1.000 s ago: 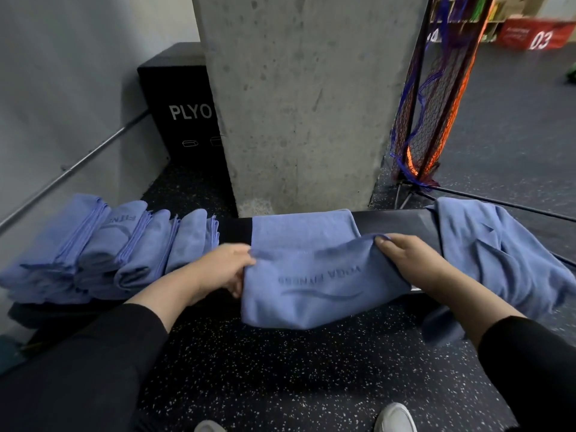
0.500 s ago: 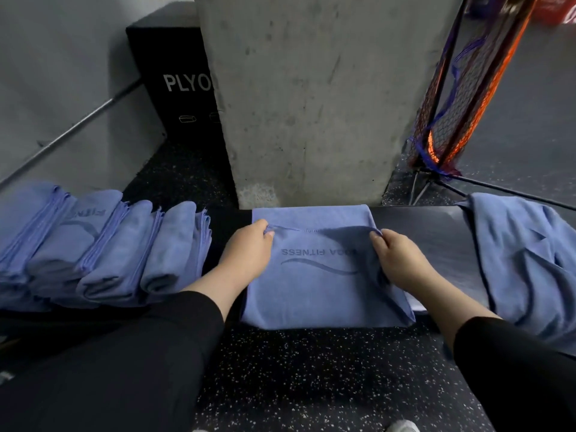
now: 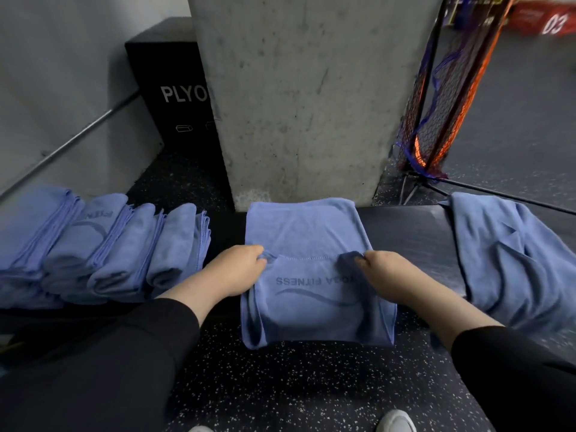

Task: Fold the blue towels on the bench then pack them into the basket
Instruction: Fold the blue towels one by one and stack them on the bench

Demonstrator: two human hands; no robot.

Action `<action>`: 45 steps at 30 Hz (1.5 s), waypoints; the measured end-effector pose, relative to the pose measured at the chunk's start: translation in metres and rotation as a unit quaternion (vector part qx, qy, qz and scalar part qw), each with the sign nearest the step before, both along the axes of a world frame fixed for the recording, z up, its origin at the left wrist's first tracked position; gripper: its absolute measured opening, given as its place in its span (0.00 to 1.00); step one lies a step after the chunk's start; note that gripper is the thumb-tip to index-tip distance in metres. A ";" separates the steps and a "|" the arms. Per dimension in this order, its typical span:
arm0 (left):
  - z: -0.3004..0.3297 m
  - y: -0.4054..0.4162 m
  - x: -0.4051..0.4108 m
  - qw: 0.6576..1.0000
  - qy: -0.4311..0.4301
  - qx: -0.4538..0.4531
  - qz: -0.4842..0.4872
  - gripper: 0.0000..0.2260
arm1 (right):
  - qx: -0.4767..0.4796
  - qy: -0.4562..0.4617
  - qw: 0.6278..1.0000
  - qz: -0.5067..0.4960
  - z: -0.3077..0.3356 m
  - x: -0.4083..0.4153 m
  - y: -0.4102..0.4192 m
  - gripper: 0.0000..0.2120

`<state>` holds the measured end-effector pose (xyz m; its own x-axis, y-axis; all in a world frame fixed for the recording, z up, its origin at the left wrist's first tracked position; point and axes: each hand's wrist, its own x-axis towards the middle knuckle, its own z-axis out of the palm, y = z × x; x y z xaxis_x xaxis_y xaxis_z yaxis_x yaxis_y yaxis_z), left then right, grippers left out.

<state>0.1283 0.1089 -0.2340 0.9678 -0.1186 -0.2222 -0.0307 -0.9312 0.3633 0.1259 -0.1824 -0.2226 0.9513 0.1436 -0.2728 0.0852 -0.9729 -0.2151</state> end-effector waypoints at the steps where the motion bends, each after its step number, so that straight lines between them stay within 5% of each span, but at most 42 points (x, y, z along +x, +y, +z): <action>1: 0.002 0.003 -0.005 1.000 0.010 0.000 -0.011 0.14 | -0.006 0.010 1.000 0.005 0.002 -0.007 -0.002 0.16; 4: 0.008 0.010 -0.019 0.999 0.007 -0.012 -0.030 0.15 | 0.013 0.016 1.000 0.010 0.008 -0.021 -0.009 0.18; 7: 0.013 0.011 -0.024 0.992 -0.016 -0.122 -0.012 0.15 | 0.160 -0.022 0.986 -0.046 0.014 -0.024 -0.021 0.20; 10: 0.024 0.009 -0.016 0.939 -0.017 -0.339 0.055 0.24 | 0.413 -0.052 0.892 -0.178 0.024 -0.017 -0.027 0.17; 12: 0.028 0.005 -0.007 0.907 -0.049 -0.406 0.103 0.21 | 0.497 -0.064 0.827 -0.254 0.028 -0.007 -0.027 0.16; 14: 0.029 0.000 0.005 0.887 -0.110 -0.418 0.159 0.13 | 0.479 -0.091 0.830 -0.271 0.028 0.006 -0.026 0.19; 19: 0.009 -0.004 0.035 0.914 -0.203 -0.284 0.206 0.13 | 0.378 -0.149 0.888 -0.215 0.007 0.038 -0.015 0.20; 27: -0.017 -0.009 0.043 0.985 -0.106 -0.088 0.107 0.15 | 0.256 -0.083 0.951 -0.151 -0.017 0.049 -0.006 0.21; 38: 0.003 -0.008 0.016 0.999 -0.025 0.010 0.045 0.14 | 0.158 -0.022 0.982 -0.101 -0.005 0.022 -0.012 0.20; 41: 0.011 -0.005 0.010 0.998 -0.024 -0.026 0.049 0.16 | 0.220 -0.038 0.968 -0.115 0.002 0.010 -0.016 0.20; 45: 0.031 0.000 0.012 0.949 -0.077 -0.280 0.122 0.19 | 0.482 -0.072 0.843 -0.228 0.024 0.005 -0.019 0.16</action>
